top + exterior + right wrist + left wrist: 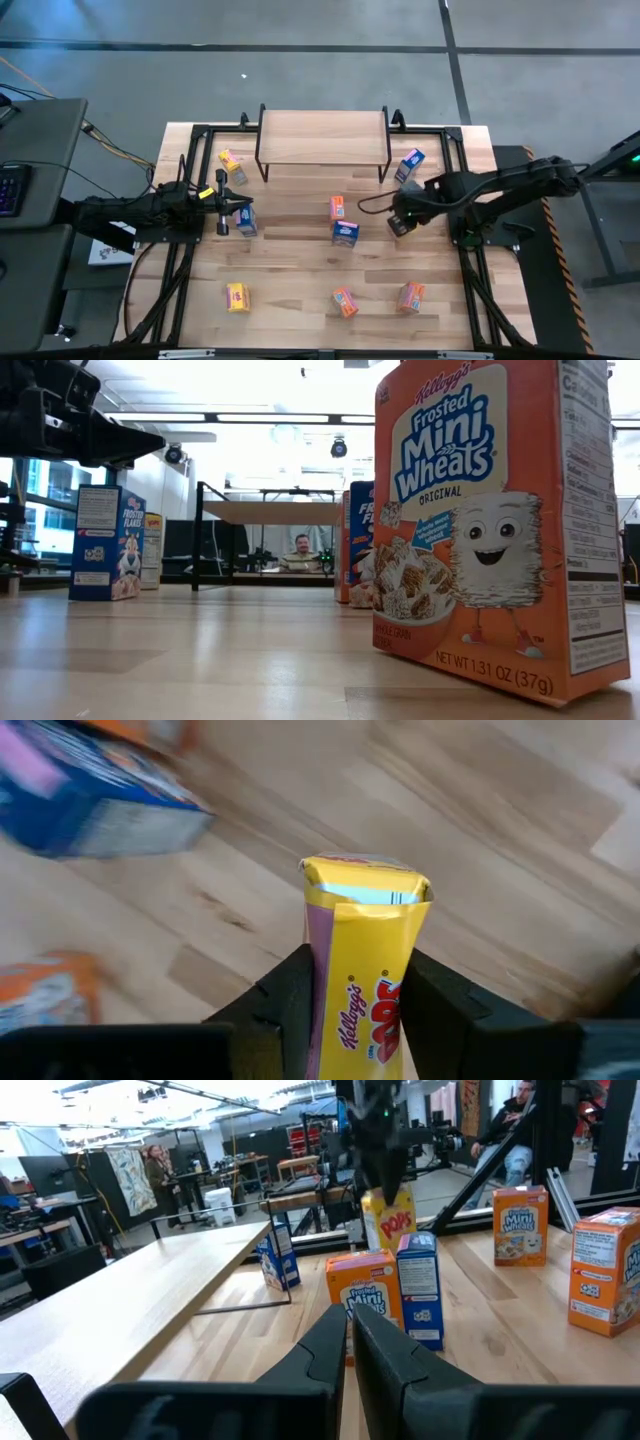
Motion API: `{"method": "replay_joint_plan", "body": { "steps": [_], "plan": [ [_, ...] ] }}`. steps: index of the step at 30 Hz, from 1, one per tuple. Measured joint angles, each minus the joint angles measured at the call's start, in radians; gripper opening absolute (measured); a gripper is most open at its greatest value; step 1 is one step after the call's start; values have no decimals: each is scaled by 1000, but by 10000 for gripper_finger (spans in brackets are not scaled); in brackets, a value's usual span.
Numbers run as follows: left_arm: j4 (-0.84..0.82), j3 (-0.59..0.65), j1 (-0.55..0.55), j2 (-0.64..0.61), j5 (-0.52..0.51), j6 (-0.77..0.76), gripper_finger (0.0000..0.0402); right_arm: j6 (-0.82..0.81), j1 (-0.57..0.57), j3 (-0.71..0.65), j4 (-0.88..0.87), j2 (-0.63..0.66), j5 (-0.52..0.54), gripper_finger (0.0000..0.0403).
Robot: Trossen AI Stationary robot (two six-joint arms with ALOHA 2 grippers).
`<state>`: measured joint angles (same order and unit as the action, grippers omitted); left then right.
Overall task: Stack cereal on shelf
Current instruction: Put the middle yellow cereal box on the shelf
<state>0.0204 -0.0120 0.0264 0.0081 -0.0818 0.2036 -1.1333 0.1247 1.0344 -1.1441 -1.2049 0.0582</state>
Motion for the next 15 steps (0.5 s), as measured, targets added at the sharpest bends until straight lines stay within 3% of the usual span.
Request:
{"method": "replay_joint_plan", "body": {
  "steps": [15],
  "plan": [
    [0,0,0,0,0,0,15,412,-200,547,-94,0,82,119]
  ]
}}
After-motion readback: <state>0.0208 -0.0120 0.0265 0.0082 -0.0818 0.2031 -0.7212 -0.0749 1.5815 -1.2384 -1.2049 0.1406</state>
